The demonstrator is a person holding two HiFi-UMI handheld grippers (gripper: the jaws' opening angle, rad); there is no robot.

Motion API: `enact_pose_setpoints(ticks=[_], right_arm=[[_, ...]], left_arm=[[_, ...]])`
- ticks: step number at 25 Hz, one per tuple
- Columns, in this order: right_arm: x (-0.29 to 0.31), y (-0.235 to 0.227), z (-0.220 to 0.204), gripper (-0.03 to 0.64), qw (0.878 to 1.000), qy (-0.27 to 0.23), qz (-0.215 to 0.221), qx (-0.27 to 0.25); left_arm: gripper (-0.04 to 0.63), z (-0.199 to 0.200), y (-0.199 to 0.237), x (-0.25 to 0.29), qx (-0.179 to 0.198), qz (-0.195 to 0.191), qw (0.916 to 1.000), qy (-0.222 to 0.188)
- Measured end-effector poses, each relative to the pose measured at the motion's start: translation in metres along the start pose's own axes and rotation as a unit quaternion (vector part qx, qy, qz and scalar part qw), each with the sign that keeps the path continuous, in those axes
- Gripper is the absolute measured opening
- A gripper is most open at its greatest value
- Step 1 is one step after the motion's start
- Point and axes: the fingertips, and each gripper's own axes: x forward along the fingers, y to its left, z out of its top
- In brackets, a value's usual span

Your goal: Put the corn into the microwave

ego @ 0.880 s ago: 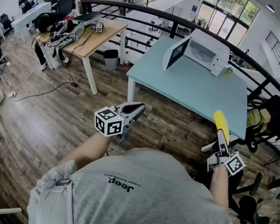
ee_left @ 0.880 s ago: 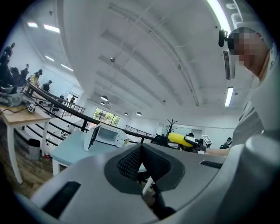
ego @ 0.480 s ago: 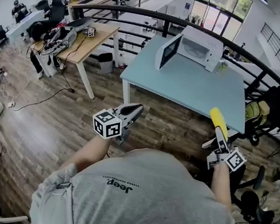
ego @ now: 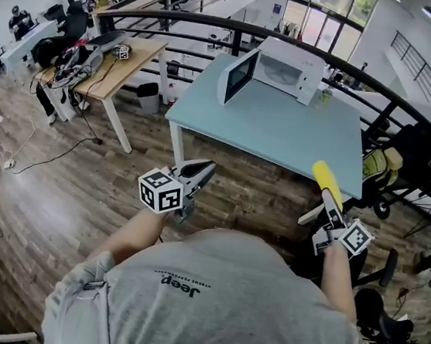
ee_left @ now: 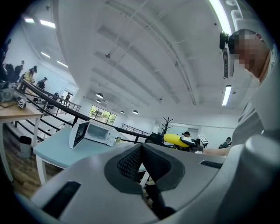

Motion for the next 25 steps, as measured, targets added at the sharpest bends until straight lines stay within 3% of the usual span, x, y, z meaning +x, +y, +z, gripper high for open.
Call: enact_pose_setpoints(ticks=[13, 20, 25], right_arm=[[-0.023, -0.031, 0.018, 0.250, 0.999, 0.011, 0.035, -0.006], [-0.009, -0.042, 0.010, 0.250, 0.999, 0.013, 0.035, 0.005], [0.015, -0.058, 0.008, 0.250, 1.000, 0.010, 0.009, 0.003]], left_arm=[[0.018, -0.026, -0.064, 0.056, 0.000, -0.006, 0.9998, 0.021], [0.018, -0.025, -0.044, 0.060, -0.007, -0.001, 0.9997, 0.026], [0.018, -0.022, -0.009, 0.079, -0.016, -0.024, 0.9992, 0.027]])
